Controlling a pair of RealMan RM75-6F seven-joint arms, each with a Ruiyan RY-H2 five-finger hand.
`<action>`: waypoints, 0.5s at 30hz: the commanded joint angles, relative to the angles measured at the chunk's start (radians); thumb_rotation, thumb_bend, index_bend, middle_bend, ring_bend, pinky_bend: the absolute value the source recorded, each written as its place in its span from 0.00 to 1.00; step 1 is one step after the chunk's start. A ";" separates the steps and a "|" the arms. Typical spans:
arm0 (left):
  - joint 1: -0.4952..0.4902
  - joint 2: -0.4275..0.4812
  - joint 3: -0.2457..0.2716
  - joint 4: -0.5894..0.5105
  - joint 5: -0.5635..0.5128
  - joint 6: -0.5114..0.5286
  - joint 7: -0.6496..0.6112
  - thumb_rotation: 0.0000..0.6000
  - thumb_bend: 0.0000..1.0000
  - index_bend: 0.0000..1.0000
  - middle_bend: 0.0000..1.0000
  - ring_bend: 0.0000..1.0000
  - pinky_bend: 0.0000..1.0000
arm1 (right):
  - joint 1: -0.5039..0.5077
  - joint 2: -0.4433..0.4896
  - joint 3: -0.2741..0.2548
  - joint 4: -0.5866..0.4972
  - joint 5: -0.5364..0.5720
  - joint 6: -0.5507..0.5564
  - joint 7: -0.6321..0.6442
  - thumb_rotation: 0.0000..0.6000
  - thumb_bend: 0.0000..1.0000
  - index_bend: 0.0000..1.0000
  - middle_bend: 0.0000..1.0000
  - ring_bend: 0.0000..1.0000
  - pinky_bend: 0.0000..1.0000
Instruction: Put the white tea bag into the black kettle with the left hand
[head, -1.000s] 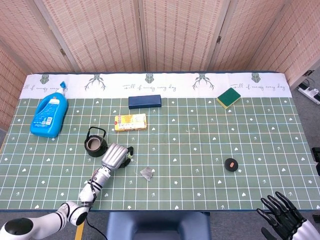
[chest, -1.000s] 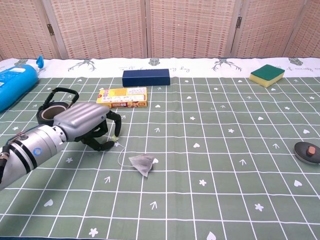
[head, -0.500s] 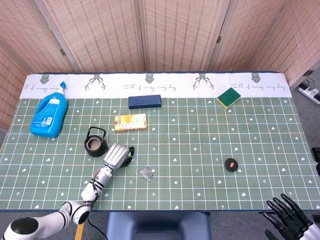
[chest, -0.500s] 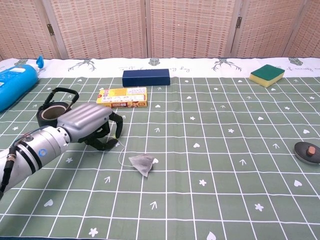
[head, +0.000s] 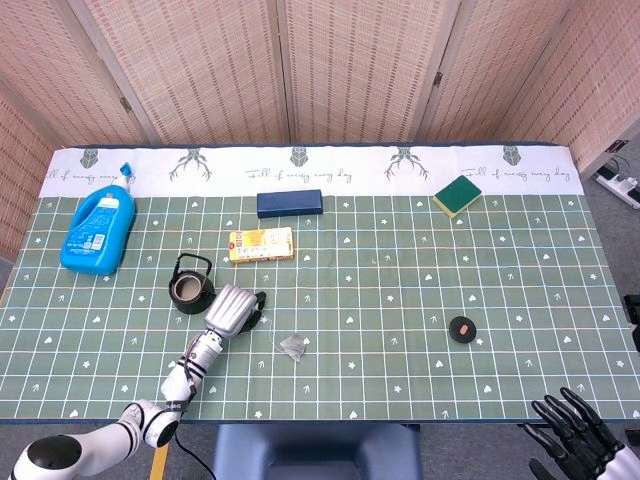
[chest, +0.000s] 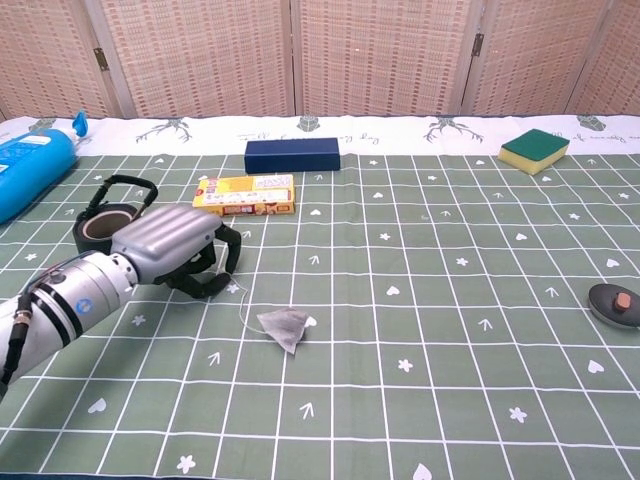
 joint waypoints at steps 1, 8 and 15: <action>0.000 -0.006 0.002 0.011 0.007 0.013 -0.012 1.00 0.47 0.58 1.00 1.00 1.00 | 0.000 0.000 0.000 -0.001 -0.001 -0.002 -0.002 1.00 0.42 0.00 0.00 0.00 0.00; 0.001 -0.008 -0.004 0.026 0.014 0.047 -0.028 1.00 0.48 0.58 1.00 1.00 1.00 | 0.001 0.002 -0.001 -0.005 0.000 -0.007 -0.004 1.00 0.42 0.00 0.00 0.00 0.00; 0.003 0.006 -0.009 0.012 0.016 0.070 -0.023 1.00 0.48 0.59 1.00 1.00 1.00 | 0.002 0.002 -0.001 -0.007 0.001 -0.008 -0.005 1.00 0.42 0.00 0.00 0.00 0.00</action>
